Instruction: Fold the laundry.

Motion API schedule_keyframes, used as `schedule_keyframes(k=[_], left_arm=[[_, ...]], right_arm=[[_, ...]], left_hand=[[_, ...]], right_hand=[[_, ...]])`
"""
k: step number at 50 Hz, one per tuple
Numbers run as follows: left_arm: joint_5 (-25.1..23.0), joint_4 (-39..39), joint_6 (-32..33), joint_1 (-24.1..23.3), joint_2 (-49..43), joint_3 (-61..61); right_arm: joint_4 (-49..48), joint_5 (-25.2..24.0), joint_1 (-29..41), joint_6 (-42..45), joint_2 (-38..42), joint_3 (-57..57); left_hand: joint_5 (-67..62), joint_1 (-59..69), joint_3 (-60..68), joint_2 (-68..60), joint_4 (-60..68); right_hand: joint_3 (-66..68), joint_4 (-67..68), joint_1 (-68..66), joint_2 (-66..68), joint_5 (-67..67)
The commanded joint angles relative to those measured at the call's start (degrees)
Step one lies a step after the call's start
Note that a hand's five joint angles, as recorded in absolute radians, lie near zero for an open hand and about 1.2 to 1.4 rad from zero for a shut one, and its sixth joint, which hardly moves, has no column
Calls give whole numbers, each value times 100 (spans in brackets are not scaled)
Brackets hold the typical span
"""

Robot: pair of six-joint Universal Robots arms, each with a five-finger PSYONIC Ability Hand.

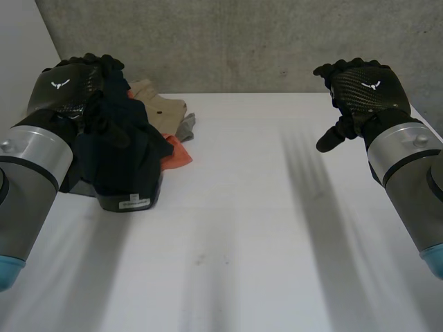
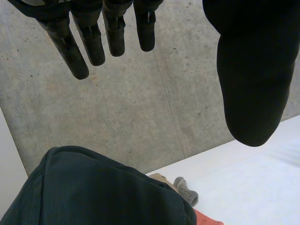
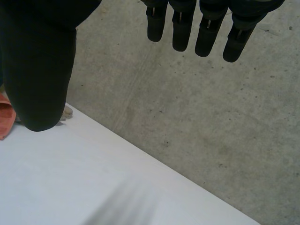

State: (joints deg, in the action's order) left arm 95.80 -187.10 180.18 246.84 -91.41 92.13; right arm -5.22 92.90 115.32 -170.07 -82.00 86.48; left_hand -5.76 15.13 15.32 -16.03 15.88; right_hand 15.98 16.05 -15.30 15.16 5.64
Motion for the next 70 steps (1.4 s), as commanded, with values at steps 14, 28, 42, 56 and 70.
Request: schedule_keyframes(k=[14,28,42,56,70], left_arm=[[-263,-546,227,267,-850,-441],[-694,-863,2214,1472,-3822,-2296],[-1441,-1126,1618,638,-2778,-2262],[-1468,-1074,-44,-1365,-3117,-2226],[-1450,-108,255,-1736,-3439,-2482]], right_arm=[[-5,-9,8,36,0,0],[-5,-35,17,62,0,18],[-14,-52,-35,88,17,-52],[4,-79,-571,71,-62,-158],[232,-299,-651,702,132,-307]], left_hand=[[470,-407,-427,498,-483],[387,-324,-343,414,-399],[-6424,6487,6468,-6397,6412],[-6424,6487,6468,-6397,6412],[180,-118,-137,208,-193]], right_hand=[[-598,-605,530,-516,-564],[-598,-605,530,-516,-564],[-598,-605,530,-516,-564],[-598,-605,530,-516,-564],[-598,-605,530,-516,-564]])
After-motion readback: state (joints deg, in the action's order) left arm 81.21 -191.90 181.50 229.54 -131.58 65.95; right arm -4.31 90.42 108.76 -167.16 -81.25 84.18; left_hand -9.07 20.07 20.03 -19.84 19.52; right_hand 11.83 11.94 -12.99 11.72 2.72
